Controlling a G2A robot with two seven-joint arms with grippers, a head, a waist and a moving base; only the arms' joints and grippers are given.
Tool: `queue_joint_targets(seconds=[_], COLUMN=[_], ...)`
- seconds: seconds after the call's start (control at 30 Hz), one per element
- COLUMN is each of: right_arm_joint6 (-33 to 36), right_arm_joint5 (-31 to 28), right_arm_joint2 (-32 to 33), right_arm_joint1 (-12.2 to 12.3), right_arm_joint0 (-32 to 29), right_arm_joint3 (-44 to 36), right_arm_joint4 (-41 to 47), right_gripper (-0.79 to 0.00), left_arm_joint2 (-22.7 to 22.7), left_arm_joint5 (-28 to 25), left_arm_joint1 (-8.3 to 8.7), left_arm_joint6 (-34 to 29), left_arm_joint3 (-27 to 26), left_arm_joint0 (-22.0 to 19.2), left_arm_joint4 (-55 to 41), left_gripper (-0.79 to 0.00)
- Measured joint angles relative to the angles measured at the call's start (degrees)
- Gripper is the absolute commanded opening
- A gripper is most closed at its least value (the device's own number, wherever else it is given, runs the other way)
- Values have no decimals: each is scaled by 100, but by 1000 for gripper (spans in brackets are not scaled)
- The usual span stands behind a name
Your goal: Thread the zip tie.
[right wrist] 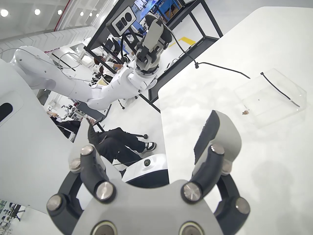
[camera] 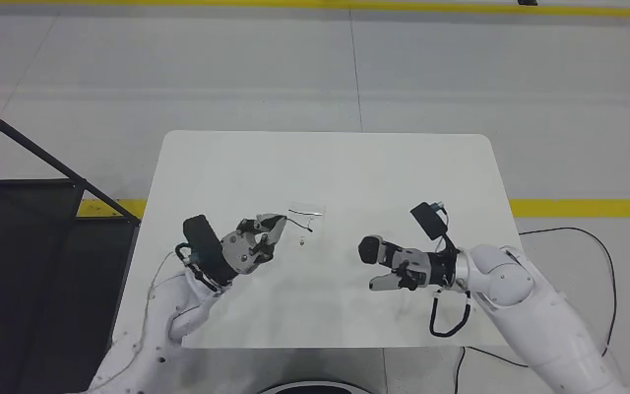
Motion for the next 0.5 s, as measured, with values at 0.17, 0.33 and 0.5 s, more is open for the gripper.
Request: queue_joint_targets(seconds=[0.17, 0.33, 0.5], right_arm_joint6=[28, 36, 46], right_arm_joint5=[-13, -2, 20], right_arm_joint2=[-3, 2, 0], right_arm_joint1=[-18, -30, -46], right_arm_joint0=[21, 14, 19], right_arm_joint3=[30, 32, 25], right_arm_joint4=[11, 11, -7], right_gripper=[0, 0, 0], left_arm_joint2=[131, 265, 351], left_arm_joint5=[548, 1118, 1375], left_arm_joint1=[-7, -14, -7], left_arm_joint6=[637, 1168, 1285], left_arm_joint3=[265, 479, 664], left_arm_joint0=[-55, -86, -144], left_arm_joint4=[1056, 1854, 2400], left_gripper=[-785, -785, -785])
